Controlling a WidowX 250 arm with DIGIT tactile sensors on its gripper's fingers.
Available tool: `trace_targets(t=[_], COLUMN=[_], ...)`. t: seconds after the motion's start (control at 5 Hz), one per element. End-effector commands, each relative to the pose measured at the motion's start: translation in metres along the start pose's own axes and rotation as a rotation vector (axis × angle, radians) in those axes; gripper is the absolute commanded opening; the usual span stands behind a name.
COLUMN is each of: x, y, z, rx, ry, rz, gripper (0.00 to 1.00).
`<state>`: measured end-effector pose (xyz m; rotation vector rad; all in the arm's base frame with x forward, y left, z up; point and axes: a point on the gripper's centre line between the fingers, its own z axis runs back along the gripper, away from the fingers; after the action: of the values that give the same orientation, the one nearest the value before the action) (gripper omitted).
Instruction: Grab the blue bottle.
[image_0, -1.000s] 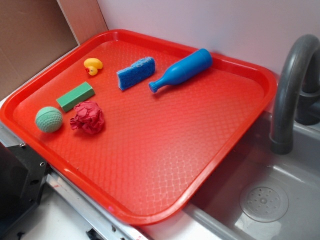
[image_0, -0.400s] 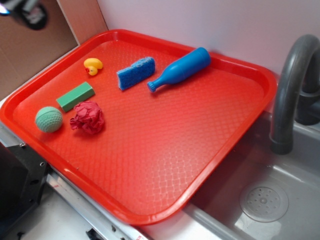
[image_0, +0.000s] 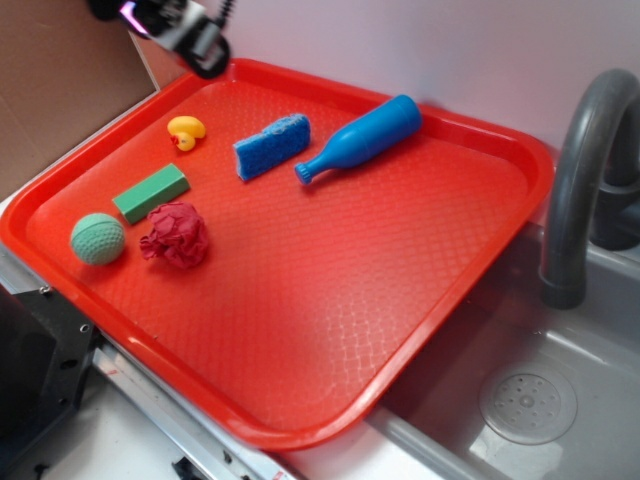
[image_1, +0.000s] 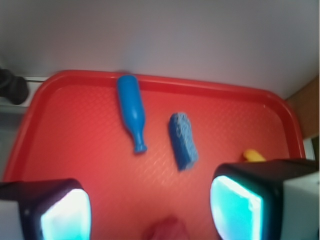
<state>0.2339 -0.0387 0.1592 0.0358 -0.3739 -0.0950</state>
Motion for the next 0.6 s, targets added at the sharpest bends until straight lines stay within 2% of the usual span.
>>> trace_targets(t=[0.0, 0.2, 0.4], x=[0.040, 0.044, 0.049], y=[-0.013, -0.015, -0.017], z=[-0.057, -0.086, -0.108], rx=[-0.042, -0.027, -0.052], ry=[-0.015, 0.011, 0.037], rz=[-0.022, -0.051, -0.073], gripper=[1.00, 1.00, 1.00])
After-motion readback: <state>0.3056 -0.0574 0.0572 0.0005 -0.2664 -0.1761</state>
